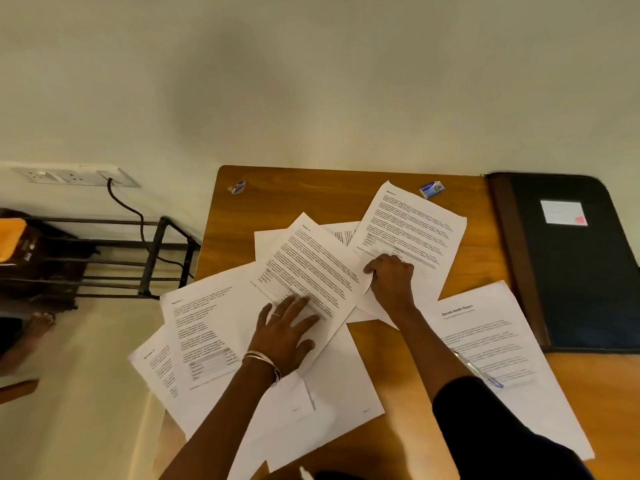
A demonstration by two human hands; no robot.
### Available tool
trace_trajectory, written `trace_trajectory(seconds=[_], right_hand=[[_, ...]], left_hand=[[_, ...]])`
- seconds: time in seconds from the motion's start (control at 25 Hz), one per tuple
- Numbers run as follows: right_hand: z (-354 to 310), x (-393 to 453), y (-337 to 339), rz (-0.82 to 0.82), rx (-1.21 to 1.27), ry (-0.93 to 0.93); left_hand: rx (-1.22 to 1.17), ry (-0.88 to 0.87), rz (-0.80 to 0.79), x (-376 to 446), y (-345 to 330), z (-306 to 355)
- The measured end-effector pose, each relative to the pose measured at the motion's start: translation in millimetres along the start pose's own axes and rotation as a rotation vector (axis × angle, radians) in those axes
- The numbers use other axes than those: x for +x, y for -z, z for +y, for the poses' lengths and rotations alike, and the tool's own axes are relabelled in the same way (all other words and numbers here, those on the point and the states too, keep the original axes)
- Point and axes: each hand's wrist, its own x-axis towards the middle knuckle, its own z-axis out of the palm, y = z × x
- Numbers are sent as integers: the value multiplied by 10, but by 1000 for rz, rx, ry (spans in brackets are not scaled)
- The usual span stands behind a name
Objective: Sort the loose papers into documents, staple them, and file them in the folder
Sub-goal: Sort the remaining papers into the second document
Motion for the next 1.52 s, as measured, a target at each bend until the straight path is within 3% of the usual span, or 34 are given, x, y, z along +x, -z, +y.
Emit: trace_trajectory(seconds=[0.24,0.32,0.44,0.56,0.64,0.8,0.96,1.04,1.12,1.2,1.36,1.52], right_hand=[[-5,-13,-103,46,16,-21],[-46,-11,-82,55,85,46],[-250,-48,-52,-61,262,200],[-530,-88,-59,-82,541,-19],[-638,-62,-67,-87,638,-89],[-584,1,-86,-162,548,92],[-383,236,-43,114,231,-238],[-241,375,45,128,67,-515],[-59,436,166,102,73,-819],[140,434,256,87,118,-995],[404,468,363,81,261,-1086],[510,465,547,211,773,-1022]], left_hand=[[-61,67,56,-102,-21,1],[-70,103,82,-109,-10,-10],[-136,211,158,-74,28,-64],[-242,418,187,-54,30,-152],[-256,495,177,-34,6,-220],[-239,532,8,22,5,-306],[-214,621,-49,-1,103,-110],[-186,637,19,33,214,6],[-184,541,103,193,359,59],[-210,410,152,473,492,75],[-182,244,109,1144,716,91],[-174,228,34,1537,802,104]])
